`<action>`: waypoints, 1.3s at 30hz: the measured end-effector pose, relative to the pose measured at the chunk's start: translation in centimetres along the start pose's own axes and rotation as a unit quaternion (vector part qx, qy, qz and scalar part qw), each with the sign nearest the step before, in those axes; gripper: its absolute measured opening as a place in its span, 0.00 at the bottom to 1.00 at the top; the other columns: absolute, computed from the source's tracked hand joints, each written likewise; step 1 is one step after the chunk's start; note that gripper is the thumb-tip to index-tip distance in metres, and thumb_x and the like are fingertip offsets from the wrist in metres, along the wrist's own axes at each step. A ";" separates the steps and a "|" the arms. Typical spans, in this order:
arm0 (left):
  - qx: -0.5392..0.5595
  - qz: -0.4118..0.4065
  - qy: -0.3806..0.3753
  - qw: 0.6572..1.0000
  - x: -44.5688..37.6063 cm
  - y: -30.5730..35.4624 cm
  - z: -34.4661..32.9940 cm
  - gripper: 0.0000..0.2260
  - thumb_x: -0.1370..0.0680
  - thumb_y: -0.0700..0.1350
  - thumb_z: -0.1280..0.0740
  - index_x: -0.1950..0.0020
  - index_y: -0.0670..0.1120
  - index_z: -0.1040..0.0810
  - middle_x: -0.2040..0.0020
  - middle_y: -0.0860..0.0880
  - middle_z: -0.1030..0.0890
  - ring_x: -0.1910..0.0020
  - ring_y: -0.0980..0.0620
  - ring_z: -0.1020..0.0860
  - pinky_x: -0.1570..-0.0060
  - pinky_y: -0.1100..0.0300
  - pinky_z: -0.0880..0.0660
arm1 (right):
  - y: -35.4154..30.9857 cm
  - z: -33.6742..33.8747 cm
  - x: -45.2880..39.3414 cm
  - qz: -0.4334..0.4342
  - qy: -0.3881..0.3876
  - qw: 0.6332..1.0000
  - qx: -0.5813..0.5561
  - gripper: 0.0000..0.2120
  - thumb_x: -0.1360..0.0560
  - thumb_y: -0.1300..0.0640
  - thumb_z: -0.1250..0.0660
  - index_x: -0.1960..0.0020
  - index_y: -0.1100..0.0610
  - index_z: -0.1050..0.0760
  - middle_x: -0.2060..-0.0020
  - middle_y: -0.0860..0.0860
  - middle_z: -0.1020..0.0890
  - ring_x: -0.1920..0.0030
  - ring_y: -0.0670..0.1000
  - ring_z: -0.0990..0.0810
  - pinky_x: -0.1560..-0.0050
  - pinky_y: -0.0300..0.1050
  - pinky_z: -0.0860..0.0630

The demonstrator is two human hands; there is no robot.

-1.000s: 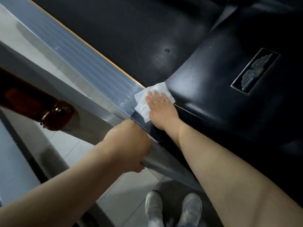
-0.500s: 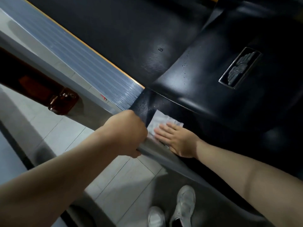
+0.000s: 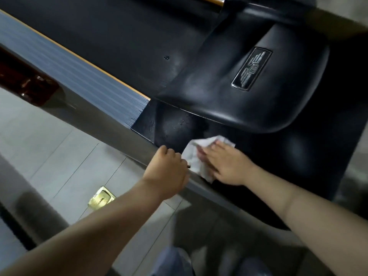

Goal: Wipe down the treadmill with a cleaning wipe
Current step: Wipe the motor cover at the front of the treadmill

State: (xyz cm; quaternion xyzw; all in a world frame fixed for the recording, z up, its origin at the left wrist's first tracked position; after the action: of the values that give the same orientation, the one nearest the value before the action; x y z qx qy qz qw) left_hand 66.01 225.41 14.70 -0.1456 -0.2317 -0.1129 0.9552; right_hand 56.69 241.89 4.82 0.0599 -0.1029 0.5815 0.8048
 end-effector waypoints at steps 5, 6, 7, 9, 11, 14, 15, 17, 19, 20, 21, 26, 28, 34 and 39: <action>0.023 0.063 0.160 0.985 -1.8 0.2 -2.5 0.21 0.21 0.50 0.48 0.69 0.49 0.23 0.71 0.51 0.23 0.69 0.48 0.23 0.63 0.56 0.30 | 3.0 2.5 -4.4 -0.216 0.122 0.960 -0.132 0.21 0.24 0.44 0.52 0.54 0.52 0.23 0.49 0.50 0.19 0.43 0.56 0.23 0.41 0.54 0.28; 0.017 0.074 0.196 0.978 -1.8 0.3 -2.8 0.21 0.21 0.49 0.47 0.71 0.49 0.24 0.72 0.51 0.24 0.71 0.48 0.23 0.63 0.57 0.29 | 1.8 1.4 -4.5 -0.220 0.140 0.958 -0.117 0.19 0.24 0.47 0.49 0.51 0.55 0.23 0.46 0.53 0.20 0.41 0.58 0.23 0.39 0.55 0.28; 0.017 0.081 0.225 0.971 -1.8 0.4 -2.8 0.20 0.22 0.48 0.45 0.72 0.49 0.26 0.74 0.51 0.24 0.72 0.48 0.24 0.64 0.58 0.28 | 0.4 0.0 -4.0 -0.220 0.155 0.959 -0.093 0.20 0.24 0.50 0.48 0.44 0.58 0.23 0.41 0.56 0.21 0.37 0.60 0.25 0.35 0.56 0.31; 0.016 0.085 0.257 0.963 -1.8 0.2 -2.7 0.19 0.22 0.46 0.44 0.73 0.50 0.27 0.75 0.51 0.25 0.73 0.47 0.26 0.65 0.58 0.29 | -2.5 -2.3 -1.9 -0.188 0.147 0.970 -0.049 0.26 0.24 0.53 0.49 0.30 0.61 0.29 0.31 0.59 0.27 0.30 0.60 0.31 0.29 0.55 0.39; 0.002 0.088 0.263 0.961 -1.6 0.4 -3.2 0.20 0.22 0.46 0.44 0.73 0.50 0.27 0.74 0.50 0.24 0.73 0.46 0.25 0.63 0.57 0.29 | -5.6 -5.0 1.2 -0.095 0.097 0.991 0.006 0.29 0.22 0.53 0.48 0.23 0.60 0.40 0.25 0.59 0.37 0.24 0.61 0.40 0.26 0.56 0.45; -0.015 0.097 0.279 0.955 -1.8 0.7 -3.8 0.20 0.21 0.48 0.44 0.73 0.49 0.26 0.74 0.50 0.24 0.72 0.46 0.24 0.62 0.56 0.28 | -5.6 -5.8 4.5 -0.029 0.079 0.996 0.042 0.29 0.24 0.49 0.41 0.26 0.60 0.35 0.26 0.58 0.34 0.24 0.62 0.39 0.26 0.58 0.46; -0.015 0.104 0.287 0.952 -1.9 0.7 -4.0 0.21 0.21 0.47 0.43 0.73 0.49 0.26 0.74 0.50 0.24 0.72 0.46 0.24 0.61 0.55 0.28 | -4.4 -5.5 4.2 -0.036 0.095 0.993 0.053 0.28 0.25 0.47 0.41 0.30 0.60 0.28 0.29 0.58 0.29 0.26 0.62 0.35 0.27 0.58 0.44; -0.016 0.115 0.304 0.945 -2.0 0.8 -4.3 0.21 0.21 0.47 0.44 0.74 0.50 0.28 0.74 0.50 0.24 0.71 0.46 0.24 0.60 0.54 0.28 | -0.4 -4.2 2.2 -0.138 0.156 0.977 0.042 0.30 0.26 0.43 0.45 0.33 0.61 0.24 0.32 0.59 0.25 0.30 0.62 0.30 0.29 0.59 0.42; -0.022 0.121 0.323 0.938 -2.0 0.9 -4.5 0.21 0.21 0.48 0.46 0.74 0.50 0.29 0.74 0.51 0.25 0.71 0.47 0.25 0.59 0.54 0.28 | 3.4 -1.7 0.3 -0.282 0.179 0.942 -0.004 0.34 0.25 0.41 0.51 0.28 0.60 0.31 0.28 0.60 0.31 0.28 0.62 0.33 0.26 0.58 0.45; -0.025 0.122 0.332 0.935 -2.0 1.0 -4.6 0.20 0.21 0.48 0.47 0.73 0.50 0.29 0.74 0.50 0.25 0.72 0.47 0.26 0.59 0.54 0.29 | 3.7 -1.3 -0.2 -0.336 0.181 0.924 -0.027 0.34 0.25 0.41 0.52 0.26 0.60 0.34 0.26 0.60 0.34 0.26 0.61 0.36 0.25 0.58 0.46; -0.027 0.121 0.339 0.933 -2.0 1.0 -4.6 0.20 0.21 0.47 0.47 0.73 0.50 0.30 0.74 0.50 0.26 0.72 0.47 0.26 0.59 0.55 0.29 | 2.9 -1.7 0.0 -0.361 0.177 0.915 -0.035 0.34 0.25 0.43 0.52 0.25 0.60 0.36 0.25 0.60 0.36 0.25 0.61 0.39 0.25 0.59 0.47; -0.031 0.121 0.341 0.932 -1.9 1.0 -4.6 0.20 0.22 0.47 0.45 0.73 0.50 0.29 0.74 0.49 0.24 0.71 0.46 0.25 0.59 0.54 0.31 | -9.4 -7.8 9.3 -0.252 0.120 0.960 -0.006 0.34 0.21 0.50 0.44 0.21 0.61 0.51 0.21 0.61 0.54 0.21 0.61 0.53 0.24 0.61 0.49; -0.035 0.124 0.344 0.930 -1.9 1.1 -4.6 0.19 0.22 0.47 0.44 0.73 0.49 0.29 0.74 0.48 0.24 0.72 0.45 0.25 0.59 0.54 0.31 | -9.6 -8.4 11.0 -0.247 0.112 0.962 -0.010 0.36 0.21 0.46 0.41 0.20 0.60 0.51 0.21 0.59 0.53 0.21 0.59 0.52 0.24 0.60 0.48; -0.034 0.148 0.358 0.921 -2.2 1.5 -4.9 0.20 0.22 0.47 0.45 0.74 0.49 0.31 0.75 0.48 0.26 0.73 0.46 0.27 0.59 0.53 0.31 | 2.1 -2.2 3.8 -0.414 0.154 0.895 -0.064 0.34 0.21 0.40 0.53 0.21 0.58 0.46 0.22 0.58 0.46 0.22 0.59 0.47 0.23 0.58 0.51; -0.044 0.126 0.345 0.929 -1.9 1.2 -4.7 0.18 0.23 0.47 0.44 0.73 0.50 0.32 0.75 0.48 0.25 0.73 0.45 0.26 0.59 0.53 0.30 | -6.8 -7.4 11.6 -0.387 0.155 0.908 -0.034 0.33 0.20 0.46 0.46 0.21 0.61 0.48 0.22 0.61 0.50 0.21 0.60 0.51 0.24 0.60 0.50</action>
State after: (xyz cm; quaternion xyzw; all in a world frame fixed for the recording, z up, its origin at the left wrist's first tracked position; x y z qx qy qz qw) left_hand 66.68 225.25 9.53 -0.1679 0.1377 -0.0455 0.9751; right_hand 67.33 252.03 0.55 -0.0229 0.0344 0.2220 0.9742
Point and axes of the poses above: each hand's wrist, its own x-axis away from the middle knuckle, its own z-axis out of the back of the hand, y = z × x, the point moved 2 cm from there along -x, towards the middle knuckle
